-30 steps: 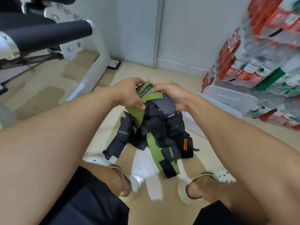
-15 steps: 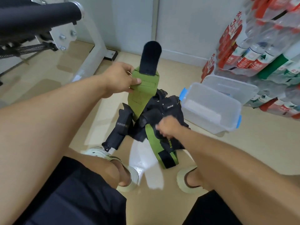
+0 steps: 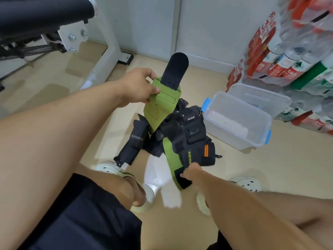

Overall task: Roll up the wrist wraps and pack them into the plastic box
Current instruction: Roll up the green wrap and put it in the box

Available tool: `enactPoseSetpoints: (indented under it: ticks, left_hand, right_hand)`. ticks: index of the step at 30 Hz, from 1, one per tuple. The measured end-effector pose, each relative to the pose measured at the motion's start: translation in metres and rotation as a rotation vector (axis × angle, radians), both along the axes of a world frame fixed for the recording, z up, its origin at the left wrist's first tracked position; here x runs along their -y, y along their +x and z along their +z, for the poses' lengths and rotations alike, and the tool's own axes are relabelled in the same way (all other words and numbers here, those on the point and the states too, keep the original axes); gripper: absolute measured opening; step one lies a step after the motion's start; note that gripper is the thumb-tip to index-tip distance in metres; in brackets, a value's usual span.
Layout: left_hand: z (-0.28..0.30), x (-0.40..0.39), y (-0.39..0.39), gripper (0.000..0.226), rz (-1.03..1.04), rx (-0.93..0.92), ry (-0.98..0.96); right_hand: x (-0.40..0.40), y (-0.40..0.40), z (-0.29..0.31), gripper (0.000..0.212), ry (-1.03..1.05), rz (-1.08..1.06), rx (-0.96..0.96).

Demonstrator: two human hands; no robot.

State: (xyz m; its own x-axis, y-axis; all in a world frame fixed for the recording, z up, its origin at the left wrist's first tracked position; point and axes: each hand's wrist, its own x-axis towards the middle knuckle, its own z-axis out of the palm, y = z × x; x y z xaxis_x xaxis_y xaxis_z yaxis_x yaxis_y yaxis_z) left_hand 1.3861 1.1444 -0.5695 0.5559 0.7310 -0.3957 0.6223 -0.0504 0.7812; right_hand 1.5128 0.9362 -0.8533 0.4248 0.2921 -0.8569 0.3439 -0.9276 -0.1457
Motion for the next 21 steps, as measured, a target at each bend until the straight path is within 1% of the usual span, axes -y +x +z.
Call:
enactPoseSetpoints:
  ticks: [2,3,4,5,6,8,10,13,15,16,18,19,21]
  left_hand:
    - [0.002,0.002,0.002,0.015,-0.043,-0.019,0.023]
    - [0.003,0.004,0.003,0.021,-0.060,-0.033,0.040]
    - [0.005,0.006,0.004,0.028,-0.071,-0.044,0.060]
    - [0.007,0.007,0.005,0.034,-0.077,-0.047,0.079]
    - [0.008,0.008,0.005,0.037,-0.076,-0.045,0.097]
    - [0.011,0.010,0.006,0.038,-0.069,-0.043,0.138]
    - [0.013,0.012,0.007,0.038,-0.064,-0.040,0.157]
    - [0.016,0.014,0.009,0.035,-0.043,0.001,0.165]
    - [0.020,0.015,0.010,0.026,-0.014,0.045,0.206]
    - [0.024,0.015,0.010,0.023,0.013,0.076,0.226]
    - [0.030,0.014,0.009,0.023,0.084,0.164,0.237]
    - [0.033,0.014,0.008,0.023,0.118,0.212,0.218]
    - [0.039,0.016,0.005,0.023,0.145,0.294,0.158]
  right_hand:
    - [-0.011,0.004,0.017,0.043,0.073,0.117,0.009]
    - [-0.020,0.009,0.030,0.043,0.145,0.110,-0.002]
    - [-0.027,0.014,0.049,0.043,0.191,0.151,-0.023]
    - [-0.036,0.022,0.063,0.041,0.226,0.126,-0.073]
    - [-0.045,0.031,0.081,0.038,0.269,0.172,-0.095]
    - [-0.059,0.052,0.124,0.032,0.354,0.287,-0.100]
    - [-0.076,0.070,0.171,0.020,0.431,0.344,-0.152]
    - [-0.094,0.085,0.248,0.022,0.544,0.358,-0.206]
    - [-0.097,0.090,0.297,0.024,0.598,0.393,-0.193]
    - [-0.096,0.092,0.316,0.022,0.618,0.412,-0.186]
    - [-0.091,0.093,0.344,0.014,0.722,0.392,-0.147]
    - [-0.087,0.092,0.350,0.012,0.820,0.328,-0.131]
    - [-0.081,0.089,0.354,0.015,1.026,0.119,-0.113]
